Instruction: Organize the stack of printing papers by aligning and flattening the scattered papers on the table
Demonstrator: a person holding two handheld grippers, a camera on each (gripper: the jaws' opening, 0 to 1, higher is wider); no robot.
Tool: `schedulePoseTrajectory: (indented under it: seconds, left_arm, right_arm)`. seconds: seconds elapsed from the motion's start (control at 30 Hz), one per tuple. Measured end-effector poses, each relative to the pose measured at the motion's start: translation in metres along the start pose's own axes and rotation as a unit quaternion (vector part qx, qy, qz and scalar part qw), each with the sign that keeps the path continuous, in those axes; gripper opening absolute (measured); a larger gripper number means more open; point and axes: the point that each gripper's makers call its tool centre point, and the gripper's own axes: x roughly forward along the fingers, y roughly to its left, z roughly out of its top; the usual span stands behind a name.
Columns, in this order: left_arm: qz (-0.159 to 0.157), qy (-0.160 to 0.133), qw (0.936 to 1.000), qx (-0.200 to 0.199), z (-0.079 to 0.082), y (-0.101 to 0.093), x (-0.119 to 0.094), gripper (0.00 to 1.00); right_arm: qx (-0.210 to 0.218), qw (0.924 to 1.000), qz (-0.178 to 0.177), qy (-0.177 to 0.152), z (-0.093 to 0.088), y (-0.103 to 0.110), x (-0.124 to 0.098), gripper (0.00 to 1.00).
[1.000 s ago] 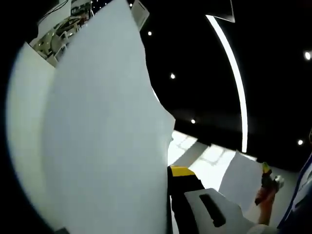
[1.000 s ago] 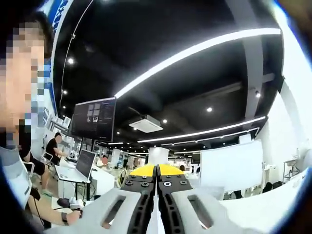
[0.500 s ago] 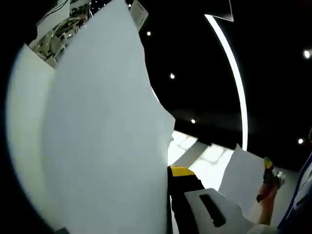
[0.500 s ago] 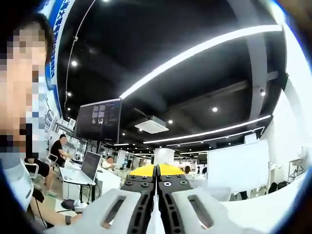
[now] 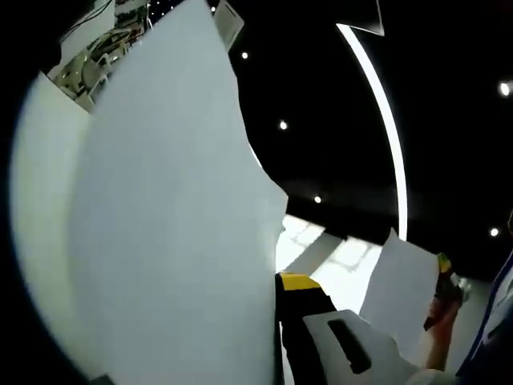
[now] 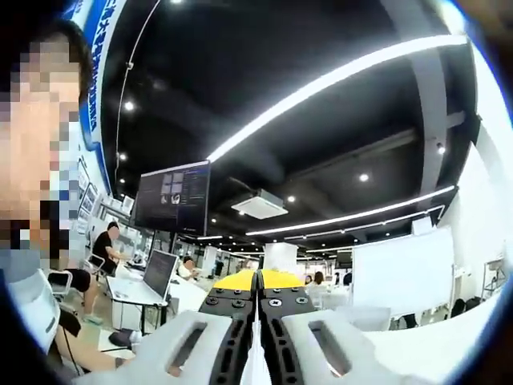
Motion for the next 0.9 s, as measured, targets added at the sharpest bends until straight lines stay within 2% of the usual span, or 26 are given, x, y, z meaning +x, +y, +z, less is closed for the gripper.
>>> schedulePoseTrajectory:
  seconds: [0.33, 0.67, 0.9]
  left_arm:
    - [-0.001, 0.003, 1.0000, 0.002, 0.002, 0.006, 0.001, 0.06]
    - [-0.001, 0.003, 1.0000, 0.002, 0.002, 0.007, 0.001, 0.06]
    - [-0.001, 0.003, 1.0000, 0.002, 0.003, 0.007, 0.001, 0.06]
  right_arm:
    - [0.026, 0.9992, 0.031, -0.004, -0.001, 0.015, 0.008, 0.00]
    - [0.033, 0.9986, 0.042, -0.006, -0.003, 0.023, 0.014, 0.00]
    - [0.064, 0.9959, 0.064, -0.011, -0.005, 0.031, 0.019, 0.00]
